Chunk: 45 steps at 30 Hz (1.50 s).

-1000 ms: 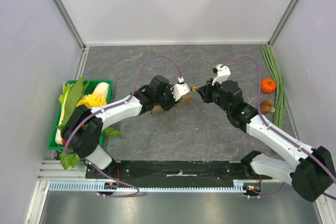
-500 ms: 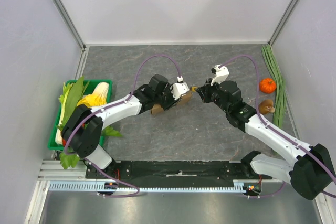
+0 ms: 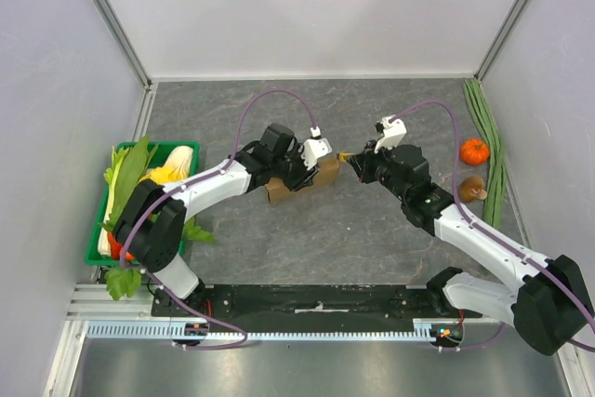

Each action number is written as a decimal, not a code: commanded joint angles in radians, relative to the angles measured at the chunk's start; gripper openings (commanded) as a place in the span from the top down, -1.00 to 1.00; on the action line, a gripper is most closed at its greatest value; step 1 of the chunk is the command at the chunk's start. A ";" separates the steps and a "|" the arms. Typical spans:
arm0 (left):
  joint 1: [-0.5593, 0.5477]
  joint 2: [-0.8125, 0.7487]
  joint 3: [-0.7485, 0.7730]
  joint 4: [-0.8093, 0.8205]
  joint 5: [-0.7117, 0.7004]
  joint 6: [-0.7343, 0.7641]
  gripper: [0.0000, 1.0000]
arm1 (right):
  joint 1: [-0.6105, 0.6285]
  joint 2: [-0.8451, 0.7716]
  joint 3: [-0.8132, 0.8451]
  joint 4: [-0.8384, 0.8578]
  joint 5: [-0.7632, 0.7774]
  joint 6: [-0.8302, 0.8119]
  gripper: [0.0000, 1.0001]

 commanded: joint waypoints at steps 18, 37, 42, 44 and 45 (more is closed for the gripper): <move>0.045 0.197 0.026 -0.216 -0.107 -0.208 0.66 | 0.011 -0.009 0.107 -0.381 -0.086 -0.039 1.00; 0.026 0.020 0.194 -0.098 0.173 -0.159 -0.91 | -0.041 0.036 0.403 -0.407 0.227 -0.034 1.00; 0.024 -0.071 0.186 -0.072 0.211 -0.142 -0.95 | -0.067 0.099 0.457 -0.422 0.248 0.006 0.99; 0.024 -0.138 0.172 -0.064 0.188 -0.135 -0.96 | -0.084 0.117 0.472 -0.424 0.241 0.042 0.98; 0.024 -0.164 0.171 -0.061 0.176 -0.128 -0.96 | -0.107 0.132 0.474 -0.422 0.233 0.052 0.98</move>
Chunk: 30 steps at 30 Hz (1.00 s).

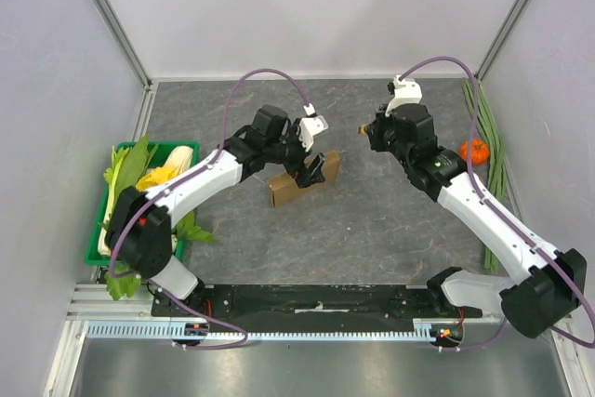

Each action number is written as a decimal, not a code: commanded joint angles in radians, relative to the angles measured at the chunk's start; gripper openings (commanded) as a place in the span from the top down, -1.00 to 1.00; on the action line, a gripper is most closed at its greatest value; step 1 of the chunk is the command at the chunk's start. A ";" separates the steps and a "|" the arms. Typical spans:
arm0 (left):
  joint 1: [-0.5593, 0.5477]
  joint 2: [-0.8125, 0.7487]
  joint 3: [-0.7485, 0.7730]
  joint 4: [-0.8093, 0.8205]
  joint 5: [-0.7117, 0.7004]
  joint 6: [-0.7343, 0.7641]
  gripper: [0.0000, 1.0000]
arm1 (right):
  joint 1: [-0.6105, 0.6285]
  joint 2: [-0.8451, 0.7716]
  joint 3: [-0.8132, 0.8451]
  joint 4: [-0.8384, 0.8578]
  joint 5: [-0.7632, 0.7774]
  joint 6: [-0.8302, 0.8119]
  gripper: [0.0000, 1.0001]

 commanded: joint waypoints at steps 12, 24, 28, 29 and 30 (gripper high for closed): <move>-0.005 -0.408 -0.137 0.193 -0.263 -0.137 -0.99 | -0.365 0.246 -0.031 0.328 -0.334 0.263 0.99; 0.023 -0.373 -0.095 0.056 -0.268 -0.403 -0.99 | -0.651 0.765 -0.063 0.971 -0.767 0.740 0.85; 0.023 -0.384 -0.146 0.145 -0.200 -0.453 -0.99 | -0.651 0.837 -0.060 0.993 -0.765 0.777 0.66; 0.023 -0.402 -0.174 0.164 -0.191 -0.461 -0.99 | -0.651 0.839 -0.060 0.955 -0.747 0.759 0.51; 0.023 -0.408 -0.182 0.181 -0.191 -0.464 -0.99 | -0.651 0.836 -0.059 0.924 -0.735 0.740 0.42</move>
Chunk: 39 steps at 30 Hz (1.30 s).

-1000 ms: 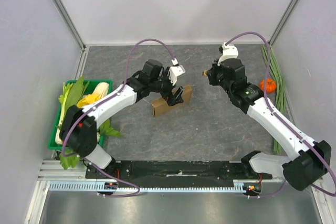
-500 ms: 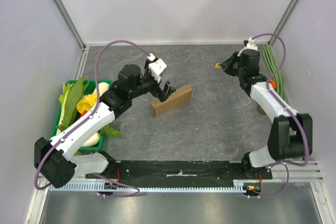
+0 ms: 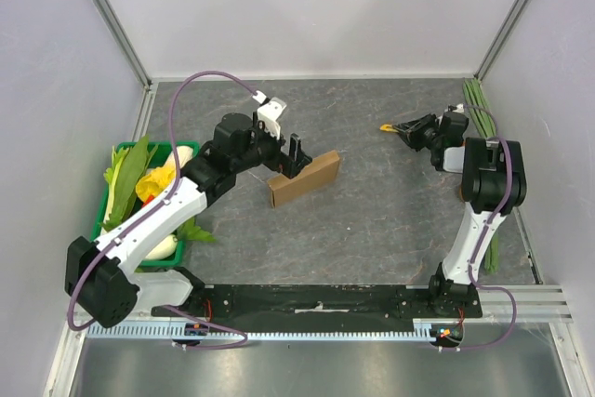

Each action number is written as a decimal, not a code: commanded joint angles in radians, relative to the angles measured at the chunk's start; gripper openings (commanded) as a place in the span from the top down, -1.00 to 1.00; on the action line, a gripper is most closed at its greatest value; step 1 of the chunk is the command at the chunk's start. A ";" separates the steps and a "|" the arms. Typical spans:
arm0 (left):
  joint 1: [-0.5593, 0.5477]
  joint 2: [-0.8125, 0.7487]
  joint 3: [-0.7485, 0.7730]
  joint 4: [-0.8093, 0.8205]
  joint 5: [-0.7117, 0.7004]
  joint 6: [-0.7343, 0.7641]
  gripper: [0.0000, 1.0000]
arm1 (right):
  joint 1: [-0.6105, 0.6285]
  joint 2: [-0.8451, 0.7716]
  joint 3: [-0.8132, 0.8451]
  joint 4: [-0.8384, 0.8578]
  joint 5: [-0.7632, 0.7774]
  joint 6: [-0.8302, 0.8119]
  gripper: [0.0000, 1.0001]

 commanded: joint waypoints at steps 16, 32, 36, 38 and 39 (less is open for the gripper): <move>0.000 -0.121 -0.045 0.065 0.070 -0.101 -0.93 | 0.011 -0.319 0.100 -0.782 0.499 -0.315 -0.85; -0.156 -0.104 -0.252 0.109 0.072 -0.273 -0.08 | 0.348 -0.462 0.167 -0.767 0.246 -0.557 -0.29; -0.207 -0.086 -0.350 0.134 -0.117 -0.382 0.12 | 0.446 -0.366 0.247 -0.701 0.185 -0.609 -0.05; -0.208 -0.070 -0.377 0.149 -0.215 -0.413 0.18 | 0.491 -0.327 0.287 -0.697 0.200 -0.626 0.07; -0.208 -0.060 -0.393 0.177 -0.235 -0.422 0.18 | 0.500 -0.287 0.323 -0.696 0.199 -0.632 0.10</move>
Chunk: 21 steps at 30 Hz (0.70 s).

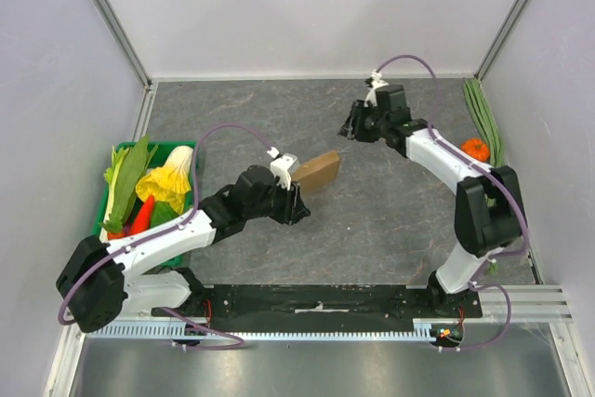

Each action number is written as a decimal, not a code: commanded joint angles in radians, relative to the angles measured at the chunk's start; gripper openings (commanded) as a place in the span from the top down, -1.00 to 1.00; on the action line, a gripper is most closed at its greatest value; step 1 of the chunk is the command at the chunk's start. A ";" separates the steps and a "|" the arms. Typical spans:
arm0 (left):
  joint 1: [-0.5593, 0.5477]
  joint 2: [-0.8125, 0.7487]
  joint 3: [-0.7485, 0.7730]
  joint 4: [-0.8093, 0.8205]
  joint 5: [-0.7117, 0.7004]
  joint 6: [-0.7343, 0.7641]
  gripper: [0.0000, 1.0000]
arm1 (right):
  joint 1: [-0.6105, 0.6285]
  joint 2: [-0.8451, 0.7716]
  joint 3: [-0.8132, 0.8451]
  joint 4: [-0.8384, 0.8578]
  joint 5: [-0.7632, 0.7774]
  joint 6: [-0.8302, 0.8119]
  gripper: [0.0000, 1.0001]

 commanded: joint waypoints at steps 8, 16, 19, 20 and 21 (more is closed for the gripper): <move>0.045 0.125 0.008 0.083 -0.283 -0.224 0.31 | 0.073 0.231 0.261 -0.064 -0.173 -0.154 0.33; 0.169 0.153 0.031 0.068 -0.221 -0.231 0.33 | 0.075 0.173 0.157 -0.173 -0.331 -0.206 0.40; 0.219 0.193 0.049 0.074 -0.139 -0.200 0.33 | 0.076 0.117 0.094 -0.184 -0.358 -0.212 0.42; 0.232 0.203 0.064 0.100 -0.123 -0.195 0.33 | 0.078 0.091 0.066 -0.187 -0.368 -0.215 0.42; 0.256 0.229 0.069 0.109 -0.070 -0.182 0.32 | 0.087 0.078 0.051 -0.191 -0.383 -0.220 0.42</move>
